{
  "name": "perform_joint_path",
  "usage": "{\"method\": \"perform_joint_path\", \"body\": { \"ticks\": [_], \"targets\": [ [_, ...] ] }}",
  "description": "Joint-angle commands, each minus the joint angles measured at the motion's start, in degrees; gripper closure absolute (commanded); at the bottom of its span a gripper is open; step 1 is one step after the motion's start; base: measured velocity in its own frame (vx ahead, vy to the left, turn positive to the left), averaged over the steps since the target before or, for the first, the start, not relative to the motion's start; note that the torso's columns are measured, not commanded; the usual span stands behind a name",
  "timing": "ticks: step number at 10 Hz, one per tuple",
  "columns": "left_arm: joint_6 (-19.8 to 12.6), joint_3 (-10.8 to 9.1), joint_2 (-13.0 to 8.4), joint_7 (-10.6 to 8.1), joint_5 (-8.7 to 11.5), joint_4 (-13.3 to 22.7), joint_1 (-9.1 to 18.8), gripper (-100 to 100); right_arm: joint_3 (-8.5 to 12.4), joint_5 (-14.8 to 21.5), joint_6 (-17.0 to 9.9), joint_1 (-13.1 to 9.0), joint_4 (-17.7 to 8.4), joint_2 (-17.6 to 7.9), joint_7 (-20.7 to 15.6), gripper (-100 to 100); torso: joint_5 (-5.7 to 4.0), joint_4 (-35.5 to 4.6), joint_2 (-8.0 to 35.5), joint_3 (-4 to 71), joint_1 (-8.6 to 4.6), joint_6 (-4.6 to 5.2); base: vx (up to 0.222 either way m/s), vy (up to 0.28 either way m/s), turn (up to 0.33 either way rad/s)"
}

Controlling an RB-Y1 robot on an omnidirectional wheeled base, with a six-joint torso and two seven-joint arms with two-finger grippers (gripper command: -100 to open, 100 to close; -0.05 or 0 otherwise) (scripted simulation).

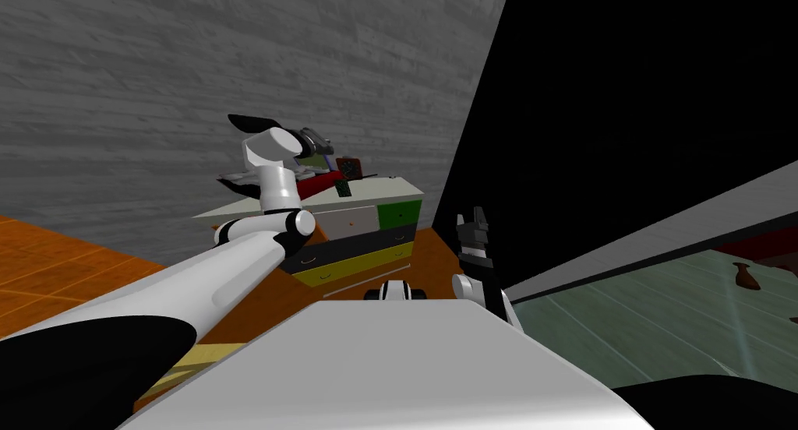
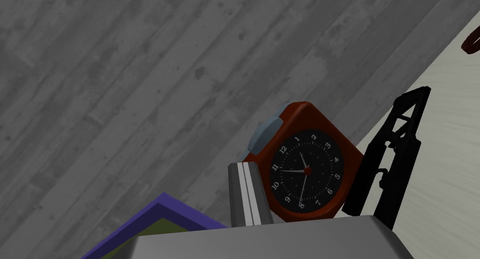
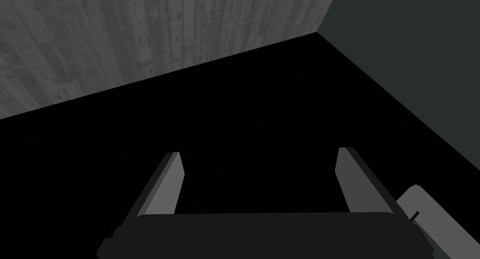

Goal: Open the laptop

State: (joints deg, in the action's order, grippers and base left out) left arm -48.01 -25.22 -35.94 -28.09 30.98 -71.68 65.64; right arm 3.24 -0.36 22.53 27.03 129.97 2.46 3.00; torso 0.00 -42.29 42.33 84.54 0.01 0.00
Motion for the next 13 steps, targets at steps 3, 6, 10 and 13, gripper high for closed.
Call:
{"method": "perform_joint_path", "body": {
  "ticks": [3,6,10,13],
  "targets": [
    [7.4,-1.41,2.8,0.68,0.7,-0.5,-2.4,100,0.0,0.0,0.0,0.0,0.0,0.0,0.0,0,-0.01,0.0,-0.1,0.0,-0.01,-0.01,-0.056,0.019,-0.003],
    [11.5,-1.98,3.9,0.93,1.0,-0.7,-3.3,100,0.0,0.0,0.0,0.0,0.0,0.0,0.0,0,0.0,0.0,0.0,0.0,0.02,0.0,-0.06,0.021,-0.004],
    [12.0,-2.33,4.5,0.46,1.7,-0.8,-3.3,-100,0.0,0.0,0.0,0.0,0.0,0.0,0.0,0,-0.02,0.0,-0.1,0.1,-0.05,0.0,-0.032,0.024,-0.012],
    [8.6,-2.13,3.9,-0.84,2.6,-0.7,-1.6,-100,0.0,0.0,0.0,0.0,0.0,0.0,0.0,0,0.05,0.1,-0.2,0.1,0.13,-0.01,0.038,0.103,-0.036]
  ]
}}
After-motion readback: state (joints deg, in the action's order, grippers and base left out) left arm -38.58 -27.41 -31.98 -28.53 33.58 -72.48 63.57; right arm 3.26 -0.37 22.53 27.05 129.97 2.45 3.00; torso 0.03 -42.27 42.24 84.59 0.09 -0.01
